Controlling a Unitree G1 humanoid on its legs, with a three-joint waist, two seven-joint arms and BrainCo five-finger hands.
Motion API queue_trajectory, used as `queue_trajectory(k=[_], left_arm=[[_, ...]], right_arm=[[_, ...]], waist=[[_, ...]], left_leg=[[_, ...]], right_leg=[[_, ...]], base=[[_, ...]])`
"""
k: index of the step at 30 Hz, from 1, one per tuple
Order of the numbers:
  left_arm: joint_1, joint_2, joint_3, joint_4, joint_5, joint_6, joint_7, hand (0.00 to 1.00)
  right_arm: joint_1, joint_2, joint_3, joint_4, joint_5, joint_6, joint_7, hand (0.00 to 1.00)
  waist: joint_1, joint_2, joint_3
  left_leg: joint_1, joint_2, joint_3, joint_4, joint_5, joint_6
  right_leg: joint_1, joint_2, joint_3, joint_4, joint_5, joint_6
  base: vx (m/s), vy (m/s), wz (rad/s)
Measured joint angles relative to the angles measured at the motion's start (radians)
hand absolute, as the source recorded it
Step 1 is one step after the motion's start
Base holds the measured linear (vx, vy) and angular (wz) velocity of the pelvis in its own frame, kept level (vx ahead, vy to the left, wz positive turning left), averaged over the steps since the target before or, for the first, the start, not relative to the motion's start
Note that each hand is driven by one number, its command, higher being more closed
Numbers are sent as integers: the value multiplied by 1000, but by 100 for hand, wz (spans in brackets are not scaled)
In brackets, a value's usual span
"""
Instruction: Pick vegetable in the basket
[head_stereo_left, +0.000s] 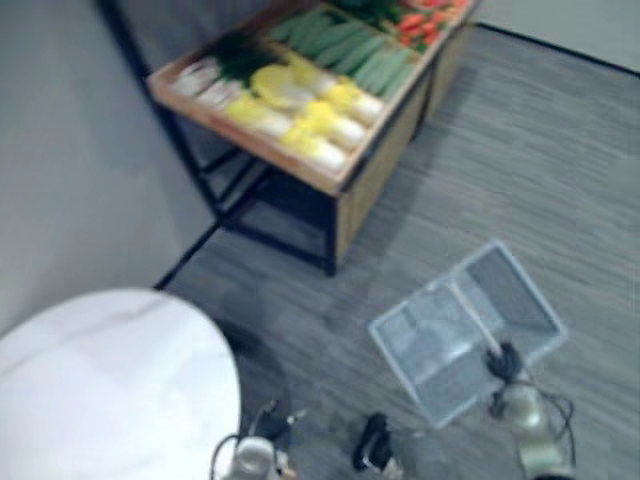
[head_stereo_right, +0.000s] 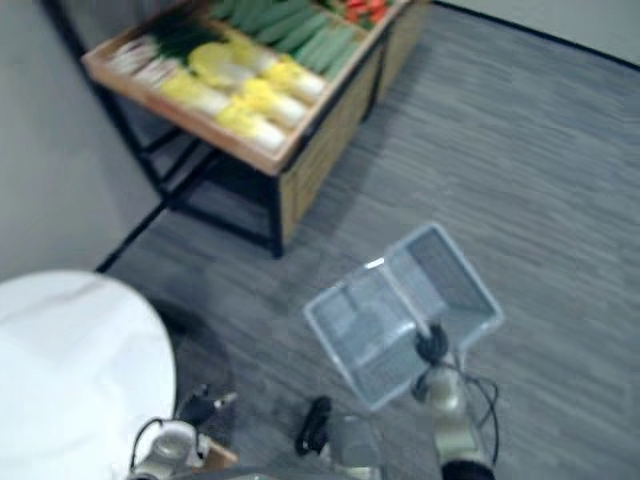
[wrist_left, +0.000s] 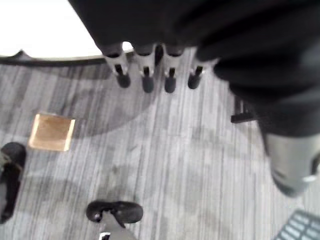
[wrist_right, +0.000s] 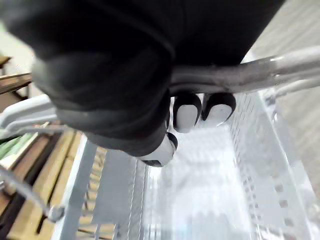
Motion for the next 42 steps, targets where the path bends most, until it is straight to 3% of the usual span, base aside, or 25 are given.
queue_trajectory(k=[1,2,5,9,11,13,15,17,19,21,22,23,24,26,29,30,31,32,33,34,35,36,38,41,42], left_arm=[[15,-3,10,0,0,0,3,0],[23,-22,48,-12,-13,-1,20,0],[27,-31,65,-37,-54,-9,64,0],[28,-61,64,-65,-61,-11,83,0],[28,-72,63,-76,-61,-11,83,0],[27,-90,60,-82,-61,-11,85,0],[28,-87,61,-80,-60,-10,84,0],[30,-82,62,-80,-60,-9,81,0],[29,-66,63,-71,-63,-8,83,0],[30,-44,41,-52,-62,-1,81,0],[31,-40,32,-50,-62,1,82,0],[33,-18,13,-40,-62,2,81,0],[32,-13,11,-31,-61,5,82,0],[32,-13,19,-31,-61,15,82,0],[30,-16,26,-31,-60,16,83,0],[33,-17,38,-32,-57,17,83,0],[44,-15,59,-32,-56,17,82,0],[50,-12,71,-32,-55,17,83,0],[51,-8,98,-27,-51,14,80,0],[49,-21,102,-24,-49,6,80,0],[49,-31,101,-23,-48,0,79,0],[49,-48,108,-33,-55,-4,80,0],[49,-49,131,-38,-61,-3,82,0],[50,-51,148,-54,-62,-6,83,0],[50,-52,149,-53,-61,-9,82,0]], right_arm=[[9,7,2,7,8,1,-1,100],[4,11,1,63,10,9,-7,100],[15,11,-1,189,26,25,-13,100],[43,2,-42,254,29,43,-28,100],[45,0,-52,308,30,50,-32,100],[68,-8,-76,352,39,55,-47,100],[76,-5,-76,380,46,55,-47,100],[81,-5,-76,404,46,53,-44,100],[68,2,-81,446,49,53,-45,100],[67,19,-93,453,50,55,-44,100],[70,29,-98,454,53,55,-44,100],[70,49,-110,463,68,55,-45,100],[66,53,-119,468,77,55,-46,100],[60,52,-126,485,86,51,-47,100],[57,53,-153,493,98,49,-45,100],[53,52,-158,506,107,49,-44,100],[47,51,-160,523,116,50,-44,100],[47,52,-158,529,116,50,-44,100],[40,50,-158,557,116,50,-40,100],[24,34,-157,580,118,56,-38,100],[22,27,-154,578,118,55,-38,100],[11,-3,-149,588,119,56,-34,100],[7,-27,-126,604,119,56,-21,100],[-13,-29,-126,604,126,54,-22,100],[-29,-27,-138,605,127,54,-21,100]], waist=[[3,8,-4],[10,21,-8],[58,26,-8],[59,36,-13],[61,42,-13],[81,69,-17],[102,64,-34],[104,31,-45],[103,-2,-49],[86,-4,-44],[78,-13,-43],[66,-20,-40],[60,-23,-38],[50,-14,-38],[48,10,-34],[46,11,-34],[48,6,-38],[52,-8,-42],[51,-5,-38],[53,22,-31],[52,44,-29],[56,83,-9],[66,86,-6],[104,73,-5],[111,69,-6]], left_leg=[[-34,13,-84,80,-20,30],[-147,-53,-355,199,-165,3],[-252,-161,-572,203,-270,25],[-396,-258,-725,-77,-268,-3],[-449,-294,-754,-232,-210,-11],[-473,-291,-751,-328,-124,-24],[-453,-303,-726,-323,-86,-9],[-431,-339,-706,-316,-95,30],[-353,-376,-663,-337,-116,62],[-269,-377,-670,-345,-158,80],[-240,-380,-674,-348,-169,87],[-188,-382,-681,-349,-196,95],[-148,-377,-686,-356,-206,97],[-99,-357,-734,-387,-208,89],[-89,-311,-779,-404,-201,76],[-80,-297,-800,-404,-205,68],[-65,-288,-819,-398,-226,36],[-59,-289,-825,-382,-244,10],[-70,-270,-847,-268,-287,-41],[-154,-222,-873,-58,-286,-47],[-212,-194,-881,73,-275,-59],[-306,-138,-867,299,-268,-72],[-388,-98,-759,419,-274,-54],[-442,-133,-549,246,-280,-36],[-444,-165,-454,103,-268,-18]], right_leg=[[10,12,43,-26,11,-8],[17,43,157,-60,22,-30],[87,78,340,-77,25,-34],[123,78,471,-93,13,-13],[146,76,515,-117,10,-8],[183,94,570,-143,-4,14],[195,83,629,-131,-33,39],[177,46,658,-69,-93,63],[88,23,638,231,-143,178],[5,7,576,510,-65,291],[-23,-7,541,594,-32,303],[-68,-44,475,708,-43,273],[-99,-75,407,729,-78,216],[-146,-93,329,587,-111,159],[-162,-51,348,238,-85,164],[-160,-48,387,89,-24,164],[-154,-53,428,-2,22,174],[-154,-63,440,-2,46,183],[-157,-64,427,95,118,147],[-130,-47,388,143,56,125],[-105,-35,365,134,41,117],[-27,-14,323,92,27,101],[87,-8,286,4,20,93],[214,-19,221,-132,23,98],[241,-26,184,-159,27,94]], base=[[146,18,-219],[143,61,-194],[169,106,-210],[180,152,-116],[196,182,-81],[249,229,-81],[338,287,-94],[396,288,-60],[420,226,-41],[308,148,-10],[380,109,22],[378,39,26],[387,16,26],[489,-67,45],[475,-179,64],[511,-289,74],[527,-314,75],[552,-361,76],[524,-403,72],[499,-409,70],[450,-371,62],[427,-306,61],[409,-277,59],[372,-193,54],[404,-82,80]])
